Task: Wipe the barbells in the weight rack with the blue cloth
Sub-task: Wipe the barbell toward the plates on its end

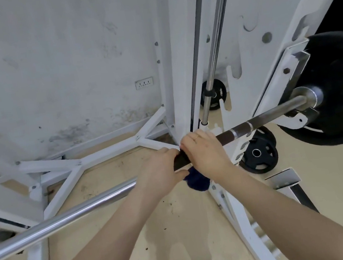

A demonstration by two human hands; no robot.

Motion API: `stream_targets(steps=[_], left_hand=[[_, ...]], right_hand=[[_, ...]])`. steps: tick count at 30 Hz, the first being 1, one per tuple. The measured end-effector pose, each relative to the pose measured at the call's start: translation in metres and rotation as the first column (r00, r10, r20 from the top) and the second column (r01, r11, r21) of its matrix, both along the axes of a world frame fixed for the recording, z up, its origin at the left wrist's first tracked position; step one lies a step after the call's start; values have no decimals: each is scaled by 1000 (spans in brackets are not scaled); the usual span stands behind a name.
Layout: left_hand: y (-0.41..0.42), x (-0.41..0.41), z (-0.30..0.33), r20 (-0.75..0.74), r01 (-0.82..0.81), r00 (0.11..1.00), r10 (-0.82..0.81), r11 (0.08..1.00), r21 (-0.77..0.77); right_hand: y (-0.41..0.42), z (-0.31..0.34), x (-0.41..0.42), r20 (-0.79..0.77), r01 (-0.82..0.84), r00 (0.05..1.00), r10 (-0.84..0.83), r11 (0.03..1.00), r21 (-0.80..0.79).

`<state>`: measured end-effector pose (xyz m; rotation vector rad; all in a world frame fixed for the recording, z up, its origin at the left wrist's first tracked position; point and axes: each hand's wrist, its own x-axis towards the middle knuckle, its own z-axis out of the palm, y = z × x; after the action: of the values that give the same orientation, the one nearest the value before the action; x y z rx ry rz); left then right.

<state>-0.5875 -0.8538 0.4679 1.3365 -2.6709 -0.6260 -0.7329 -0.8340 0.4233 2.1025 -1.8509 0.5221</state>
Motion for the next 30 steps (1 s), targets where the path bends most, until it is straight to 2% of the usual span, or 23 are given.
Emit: stream_targets(steps=[1,3,6,8,10,12,14,17,20,21,26,28,30], left_hand=[[1,-5,-1,-16,10,1000,-10,1000,-3],[3,-15,-1,-38,21,999,-22,999,-31],[7,-27,-4,-40,0,999,-4,995,-100],[10,-31,-8,-56,-23,998,15,990,-142],[12,-33,-11,-58,-43,998,33,984,-175],[10,-36,-10,-36,-61,998,56,982,-178],[7,-38,-7,-18,-77,997,75,987,-141],[7,-39,-4,-3,-101,995,101,988,-120],[11,-40,-5,-17,-138,990,137,983,-122],[12,-41,-5,-32,-150,989,147,982,-119],[15,-42,-2,-52,-194,980,190,976,-98],[15,-43,-1,-52,-200,979,196,977,-79],[15,-43,0,-47,-203,979,200,977,-72]], right_hand=[[0,1,-11,-40,-17,999,17,1000,5],[5,7,-42,-104,99,990,-97,995,18],[10,20,-91,-117,334,941,-317,925,183],[7,22,-93,-97,369,929,-356,900,231],[4,21,-71,-96,336,942,-323,913,230],[6,16,-56,-45,215,977,-210,959,185],[7,16,-74,-84,141,988,-131,982,129],[6,24,-118,-124,270,961,-249,939,212],[5,24,-127,-18,389,919,-393,899,200],[3,24,-116,-13,385,921,-390,901,198],[4,22,-59,-15,76,997,-75,983,169],[4,24,-71,-60,56,997,-49,989,134],[1,27,-94,-33,130,992,-126,972,198]])
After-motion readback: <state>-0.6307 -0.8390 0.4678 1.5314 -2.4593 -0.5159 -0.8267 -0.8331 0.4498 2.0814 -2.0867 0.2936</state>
